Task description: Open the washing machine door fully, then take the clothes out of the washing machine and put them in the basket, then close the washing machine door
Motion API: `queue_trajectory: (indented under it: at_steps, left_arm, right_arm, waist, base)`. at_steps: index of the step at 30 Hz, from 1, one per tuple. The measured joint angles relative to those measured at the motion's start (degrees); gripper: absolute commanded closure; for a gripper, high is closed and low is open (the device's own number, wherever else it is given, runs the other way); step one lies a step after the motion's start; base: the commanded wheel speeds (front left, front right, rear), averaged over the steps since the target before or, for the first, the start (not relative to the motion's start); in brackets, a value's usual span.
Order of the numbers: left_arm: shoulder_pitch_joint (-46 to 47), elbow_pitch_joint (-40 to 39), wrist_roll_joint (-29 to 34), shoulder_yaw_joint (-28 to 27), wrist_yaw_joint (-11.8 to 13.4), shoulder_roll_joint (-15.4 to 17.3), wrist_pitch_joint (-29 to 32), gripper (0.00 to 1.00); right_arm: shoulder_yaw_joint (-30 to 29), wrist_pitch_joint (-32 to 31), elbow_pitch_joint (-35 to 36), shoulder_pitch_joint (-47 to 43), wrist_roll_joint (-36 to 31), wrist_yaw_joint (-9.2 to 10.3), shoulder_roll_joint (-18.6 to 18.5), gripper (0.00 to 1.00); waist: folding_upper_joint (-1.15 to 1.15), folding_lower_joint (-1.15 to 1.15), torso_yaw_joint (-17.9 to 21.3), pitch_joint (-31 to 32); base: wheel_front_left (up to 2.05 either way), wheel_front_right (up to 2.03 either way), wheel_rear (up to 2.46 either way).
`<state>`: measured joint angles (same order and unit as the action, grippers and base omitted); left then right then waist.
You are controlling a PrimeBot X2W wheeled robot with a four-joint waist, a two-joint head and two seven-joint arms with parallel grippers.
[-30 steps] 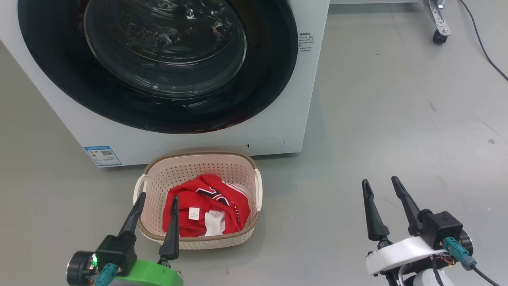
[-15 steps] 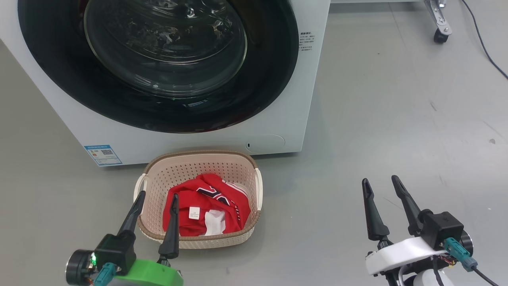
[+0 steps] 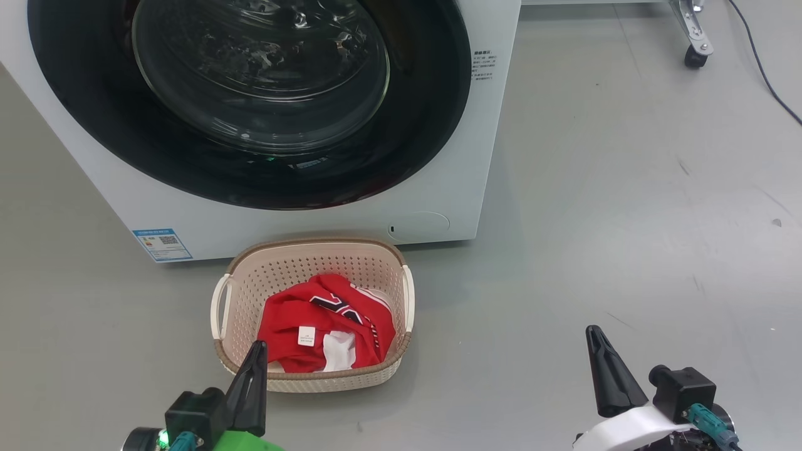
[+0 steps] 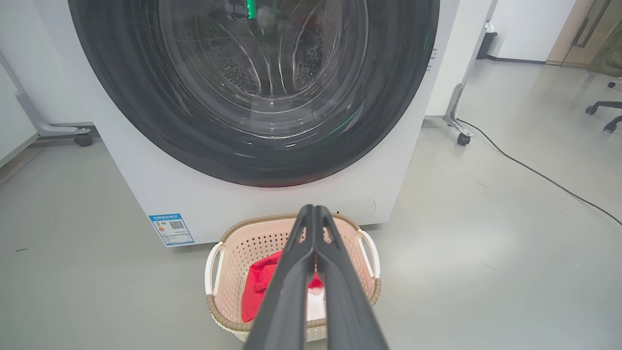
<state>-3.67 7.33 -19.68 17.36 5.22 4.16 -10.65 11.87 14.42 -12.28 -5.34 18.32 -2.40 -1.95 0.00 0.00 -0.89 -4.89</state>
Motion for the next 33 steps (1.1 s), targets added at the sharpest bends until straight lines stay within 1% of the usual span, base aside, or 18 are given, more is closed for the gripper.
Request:
queue_trajectory:
  at_steps: [7,17,24,28,33]
  left_arm:
    - [-0.2,-0.5,-5.0,-0.4,-0.6,-0.1,0.0,1.00]
    - [-0.2,-0.7,-13.9,-2.4,-1.5,-0.1,1.2,1.00]
    - [-0.2,-0.6,-19.0,-3.5,-2.1,0.0,2.4,1.00]
    - [-0.1,-0.5,-22.2,-4.2,-2.5,0.1,3.0,1.00]
    - [-0.1,-0.2,-26.0,-4.9,-3.0,0.2,3.6,1.00]
  right_arm:
    - [-0.2,-0.1,0.8,0.0,5.1,-0.07,0.0,1.00]
    - [-2.0,-2.1,1.3,0.0,14.2,-0.07,-0.1,1.00]
    - [-2.9,-3.3,1.4,0.1,19.5,-0.08,-0.5,1.00]
    - [-3.6,-4.0,1.4,0.2,22.6,-0.48,-0.7,1.00]
    - [-4.2,-4.6,1.4,0.3,26.5,-0.49,-1.0,1.00]
  waist:
    - [0.00,0.00,0.1,0.4]
    - [0.00,0.00,0.2,0.8]
    - [0.00,0.00,0.2,1.2]
    - [0.00,0.00,0.3,1.3]
    - [0.00,0.00,0.3,1.6]
  base:
    - [0.00,0.00,0.00]
    - [0.00,0.00,0.00]
    - [0.00,0.00,0.00]
    - [0.00,0.00,0.00]
    - [0.00,0.00,0.00]
